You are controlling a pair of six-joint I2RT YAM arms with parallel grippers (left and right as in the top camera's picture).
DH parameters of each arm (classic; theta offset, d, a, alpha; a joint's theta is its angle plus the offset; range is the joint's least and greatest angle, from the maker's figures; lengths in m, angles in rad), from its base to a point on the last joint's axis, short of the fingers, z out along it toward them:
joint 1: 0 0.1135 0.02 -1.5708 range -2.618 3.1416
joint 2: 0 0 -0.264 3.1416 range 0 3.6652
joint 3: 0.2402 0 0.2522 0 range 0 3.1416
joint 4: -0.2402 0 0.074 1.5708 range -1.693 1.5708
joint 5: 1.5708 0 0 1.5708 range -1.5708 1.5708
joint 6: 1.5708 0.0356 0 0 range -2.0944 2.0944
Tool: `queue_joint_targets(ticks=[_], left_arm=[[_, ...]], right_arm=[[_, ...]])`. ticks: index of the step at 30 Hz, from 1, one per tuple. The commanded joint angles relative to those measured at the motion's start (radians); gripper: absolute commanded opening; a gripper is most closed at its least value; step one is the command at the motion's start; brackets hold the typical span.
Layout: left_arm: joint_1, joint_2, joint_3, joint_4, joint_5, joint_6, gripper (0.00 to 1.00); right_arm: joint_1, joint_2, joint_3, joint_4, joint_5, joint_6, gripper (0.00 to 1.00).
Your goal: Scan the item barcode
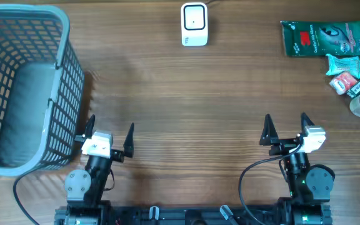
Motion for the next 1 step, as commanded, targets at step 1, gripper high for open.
queue_joint_targets(ticks=[1], left_arm=[[0.007,-0.008,-0.007,0.0,0.019,-0.006,1.0]], right_arm=[[-0.005,-0.009,-0.001,0.005,-0.015,0.004,1.0]])
